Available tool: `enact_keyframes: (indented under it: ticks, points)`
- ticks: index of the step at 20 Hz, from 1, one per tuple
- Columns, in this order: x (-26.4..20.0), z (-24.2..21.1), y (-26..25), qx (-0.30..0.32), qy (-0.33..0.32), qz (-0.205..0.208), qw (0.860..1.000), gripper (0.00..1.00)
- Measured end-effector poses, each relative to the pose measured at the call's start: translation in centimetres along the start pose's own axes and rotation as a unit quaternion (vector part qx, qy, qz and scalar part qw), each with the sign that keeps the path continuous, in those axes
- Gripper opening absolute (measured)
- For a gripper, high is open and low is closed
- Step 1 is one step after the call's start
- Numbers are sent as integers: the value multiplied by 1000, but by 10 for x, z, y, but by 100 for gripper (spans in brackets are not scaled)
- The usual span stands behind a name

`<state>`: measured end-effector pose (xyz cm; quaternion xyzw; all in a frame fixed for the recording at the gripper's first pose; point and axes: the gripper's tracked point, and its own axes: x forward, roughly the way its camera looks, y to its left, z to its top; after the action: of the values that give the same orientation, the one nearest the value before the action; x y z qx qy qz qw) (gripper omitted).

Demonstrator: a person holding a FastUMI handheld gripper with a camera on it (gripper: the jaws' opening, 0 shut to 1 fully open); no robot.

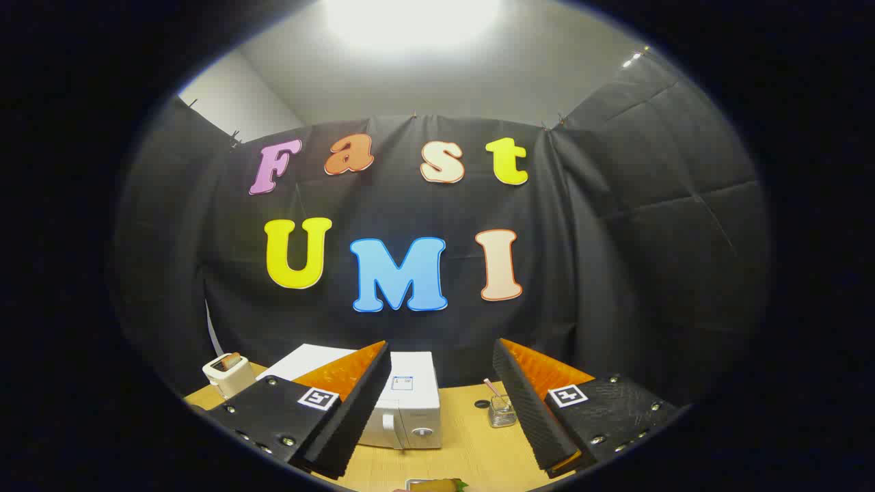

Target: Open the microwave, put the food inside, and close the microwave door.

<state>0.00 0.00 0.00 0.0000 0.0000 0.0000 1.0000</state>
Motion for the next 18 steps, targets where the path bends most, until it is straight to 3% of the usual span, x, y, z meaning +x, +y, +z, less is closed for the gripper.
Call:
enact_keyframes:
  ticks: [18]
  points:
    - [22,-10,27,-13,6,20,1000,96]
